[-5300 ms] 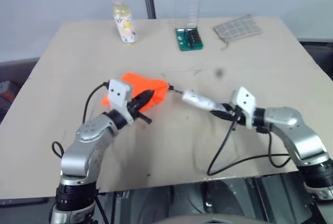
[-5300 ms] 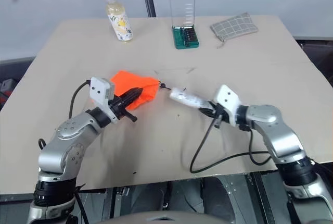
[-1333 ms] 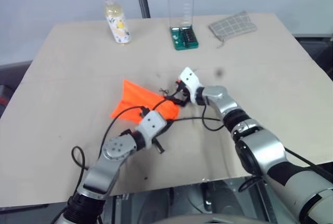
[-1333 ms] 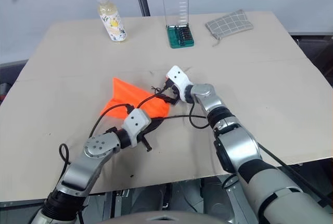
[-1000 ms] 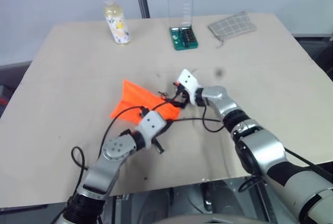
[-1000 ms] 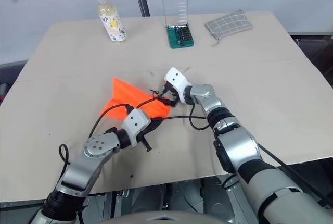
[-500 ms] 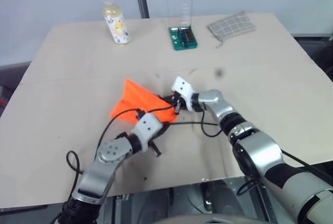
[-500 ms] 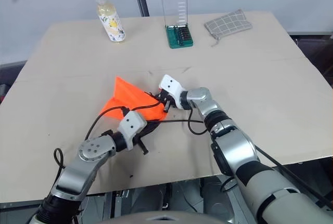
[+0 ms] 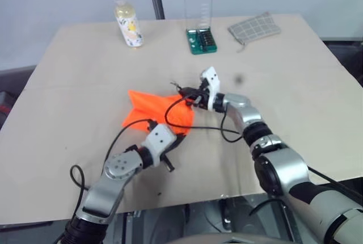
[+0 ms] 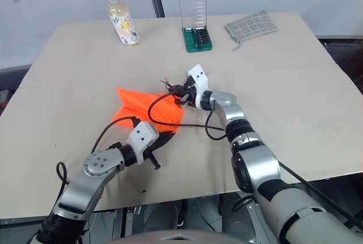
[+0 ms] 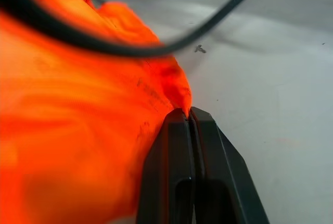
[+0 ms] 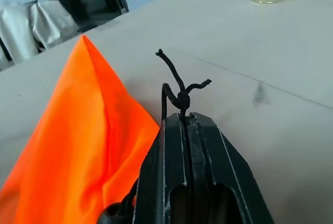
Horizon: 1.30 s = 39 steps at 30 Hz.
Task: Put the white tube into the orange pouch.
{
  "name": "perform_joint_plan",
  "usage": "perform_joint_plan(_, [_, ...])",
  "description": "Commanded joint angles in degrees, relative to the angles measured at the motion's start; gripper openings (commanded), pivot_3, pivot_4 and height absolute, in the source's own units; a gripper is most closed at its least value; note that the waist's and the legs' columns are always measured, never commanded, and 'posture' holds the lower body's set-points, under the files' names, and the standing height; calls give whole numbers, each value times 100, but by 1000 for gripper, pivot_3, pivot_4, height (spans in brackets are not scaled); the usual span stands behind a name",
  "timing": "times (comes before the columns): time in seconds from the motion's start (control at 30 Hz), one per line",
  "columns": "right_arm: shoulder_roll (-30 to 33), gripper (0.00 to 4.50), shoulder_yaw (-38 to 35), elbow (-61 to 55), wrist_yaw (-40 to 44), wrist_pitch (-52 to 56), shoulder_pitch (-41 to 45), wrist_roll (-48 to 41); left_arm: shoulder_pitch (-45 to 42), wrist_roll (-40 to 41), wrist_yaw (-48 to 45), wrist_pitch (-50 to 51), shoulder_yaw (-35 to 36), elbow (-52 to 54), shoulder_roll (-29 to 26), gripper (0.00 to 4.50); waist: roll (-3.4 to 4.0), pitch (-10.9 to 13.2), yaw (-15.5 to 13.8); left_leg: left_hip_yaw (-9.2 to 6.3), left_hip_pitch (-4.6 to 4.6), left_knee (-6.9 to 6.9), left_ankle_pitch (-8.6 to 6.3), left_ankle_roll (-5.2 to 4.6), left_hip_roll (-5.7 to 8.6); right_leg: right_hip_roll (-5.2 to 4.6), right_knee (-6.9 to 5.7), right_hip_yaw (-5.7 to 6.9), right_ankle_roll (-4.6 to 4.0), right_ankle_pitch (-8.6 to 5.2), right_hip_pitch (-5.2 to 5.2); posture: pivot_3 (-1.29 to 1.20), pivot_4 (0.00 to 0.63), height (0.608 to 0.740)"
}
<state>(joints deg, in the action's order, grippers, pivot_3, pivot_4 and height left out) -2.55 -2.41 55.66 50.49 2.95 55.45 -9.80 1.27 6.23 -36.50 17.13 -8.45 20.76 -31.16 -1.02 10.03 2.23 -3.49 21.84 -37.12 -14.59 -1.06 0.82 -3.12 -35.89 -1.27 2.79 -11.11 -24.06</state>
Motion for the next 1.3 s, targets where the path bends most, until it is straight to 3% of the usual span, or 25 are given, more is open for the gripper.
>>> perform_joint_plan(0.03, [129,53,-400,-930,-169,529,-200,-568,-56,6,-28,-21,43,39,-9,0,0,0,-5,-1,1,0,0,0,1,0,0,1,0,0,0,0,150,740])
perform_joint_plan(0.53, [344,53,-802,-4771,-793,2812,-2027,-2515,-468,766,-192,155,499,-20,127,0,1,1,-12,1,6,-1,0,-1,0,0,1,2,2,0,-3,0,150,740])
perform_joint_plan(0.67, [360,0,-781,-5425,-919,3018,-2414,-2860,-567,910,-278,204,554,-69,132,1227,1,1,-6,4,5,-2,0,-1,1,2,0,2,2,-1,-3,0,150,740])
perform_joint_plan(0.87, [411,0,-715,-6062,-1136,2968,-2687,-3077,-733,952,-299,201,540,-109,165,4000,1,1,-1,7,4,-3,0,-1,0,4,0,-1,3,-1,-3,0,150,740])
perform_joint_plan(1.1, [624,0,-351,-6050,-1083,2382,-2761,-2603,-1272,1126,-221,250,612,-275,422,4000,-1,1,-20,9,4,-10,0,-1,2,7,1,0,3,-2,0,0,150,740])
perform_joint_plan(1.3, [685,0,-32,-6057,-1049,2068,-2744,-2358,-2044,1824,-69,709,805,-182,948,4000,-3,1,-23,7,7,-13,0,-1,2,6,2,3,4,-1,1,0,150,740])
